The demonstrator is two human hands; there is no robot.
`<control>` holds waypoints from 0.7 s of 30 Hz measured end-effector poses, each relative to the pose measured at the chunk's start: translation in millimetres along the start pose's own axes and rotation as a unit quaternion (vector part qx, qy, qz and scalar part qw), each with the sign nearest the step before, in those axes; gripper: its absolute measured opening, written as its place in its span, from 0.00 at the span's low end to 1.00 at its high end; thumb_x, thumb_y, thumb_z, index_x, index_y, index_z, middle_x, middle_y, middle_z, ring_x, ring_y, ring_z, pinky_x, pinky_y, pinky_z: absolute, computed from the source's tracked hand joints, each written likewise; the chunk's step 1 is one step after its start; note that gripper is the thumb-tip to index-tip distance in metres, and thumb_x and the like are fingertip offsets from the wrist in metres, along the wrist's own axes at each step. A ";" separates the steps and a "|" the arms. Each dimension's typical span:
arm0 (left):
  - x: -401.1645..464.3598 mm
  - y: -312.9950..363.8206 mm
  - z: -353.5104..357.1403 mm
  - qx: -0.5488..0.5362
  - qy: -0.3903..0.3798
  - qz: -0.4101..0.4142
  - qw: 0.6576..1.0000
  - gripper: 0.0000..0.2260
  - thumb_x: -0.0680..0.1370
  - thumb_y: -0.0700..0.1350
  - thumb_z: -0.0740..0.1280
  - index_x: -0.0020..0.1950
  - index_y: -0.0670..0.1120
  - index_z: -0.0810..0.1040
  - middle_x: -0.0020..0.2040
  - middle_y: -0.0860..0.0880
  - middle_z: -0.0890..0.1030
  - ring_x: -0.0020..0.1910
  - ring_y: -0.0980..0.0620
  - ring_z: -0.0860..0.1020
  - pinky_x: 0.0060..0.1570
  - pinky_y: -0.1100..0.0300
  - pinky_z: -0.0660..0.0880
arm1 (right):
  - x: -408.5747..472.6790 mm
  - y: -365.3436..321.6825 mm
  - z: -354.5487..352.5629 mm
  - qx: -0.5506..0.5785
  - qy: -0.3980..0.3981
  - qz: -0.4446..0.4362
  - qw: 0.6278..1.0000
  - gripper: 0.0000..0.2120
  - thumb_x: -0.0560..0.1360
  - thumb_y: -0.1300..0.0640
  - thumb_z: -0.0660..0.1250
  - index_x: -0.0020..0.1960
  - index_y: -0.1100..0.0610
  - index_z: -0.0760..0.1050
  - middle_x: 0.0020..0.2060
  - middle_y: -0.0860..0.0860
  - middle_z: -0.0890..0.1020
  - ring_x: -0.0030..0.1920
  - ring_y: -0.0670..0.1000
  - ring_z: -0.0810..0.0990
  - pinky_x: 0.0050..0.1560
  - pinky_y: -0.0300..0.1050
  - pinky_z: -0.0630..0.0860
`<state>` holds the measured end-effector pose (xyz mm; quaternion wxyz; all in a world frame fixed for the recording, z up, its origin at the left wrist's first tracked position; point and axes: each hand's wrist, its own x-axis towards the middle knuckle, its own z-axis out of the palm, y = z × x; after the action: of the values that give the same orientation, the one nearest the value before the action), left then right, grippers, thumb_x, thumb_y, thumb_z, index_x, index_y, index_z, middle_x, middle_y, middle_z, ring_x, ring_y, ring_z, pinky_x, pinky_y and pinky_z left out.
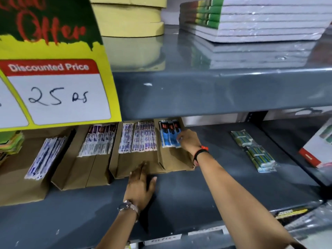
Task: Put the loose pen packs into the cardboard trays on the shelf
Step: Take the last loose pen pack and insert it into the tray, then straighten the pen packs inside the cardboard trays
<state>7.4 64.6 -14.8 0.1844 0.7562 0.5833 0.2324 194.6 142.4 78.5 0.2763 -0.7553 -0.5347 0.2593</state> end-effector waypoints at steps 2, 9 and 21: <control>7.9 8.4 -11.2 -0.067 0.052 -0.031 0.996 0.29 0.77 0.59 0.50 0.71 0.43 0.56 0.73 0.41 0.61 0.72 0.42 0.58 0.73 0.48 0.53 | 4.2 4.6 -9.7 -0.007 0.015 -0.020 1.000 0.17 0.75 0.71 0.58 0.59 0.64 0.77 0.60 0.62 0.79 0.61 0.59 0.78 0.61 0.49 0.76; 111.2 42.1 -25.5 0.083 0.015 0.049 0.995 0.34 0.74 0.58 0.61 0.72 0.46 0.50 0.75 0.44 0.54 0.74 0.45 0.53 0.73 0.49 0.50 | 32.5 28.4 -19.9 -0.177 -0.127 -0.123 0.968 0.35 0.67 0.57 0.73 0.71 0.56 0.63 0.66 0.59 0.73 0.66 0.60 0.71 0.66 0.50 0.70; 170.9 54.1 13.8 0.306 -0.100 0.074 0.944 0.36 0.70 0.57 0.67 0.71 0.46 0.54 0.74 0.43 0.57 0.74 0.41 0.49 0.72 0.45 0.37 | 55.9 34.0 1.3 -0.199 -0.153 -0.121 0.960 0.52 0.66 0.59 0.74 0.76 0.54 0.42 0.69 0.63 0.65 0.69 0.64 0.66 0.70 0.57 0.67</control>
<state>94.4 216.3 26.9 -0.0164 0.8367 0.5470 -0.0218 232.7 186.5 48.5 0.0646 -0.6760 -0.6987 0.2251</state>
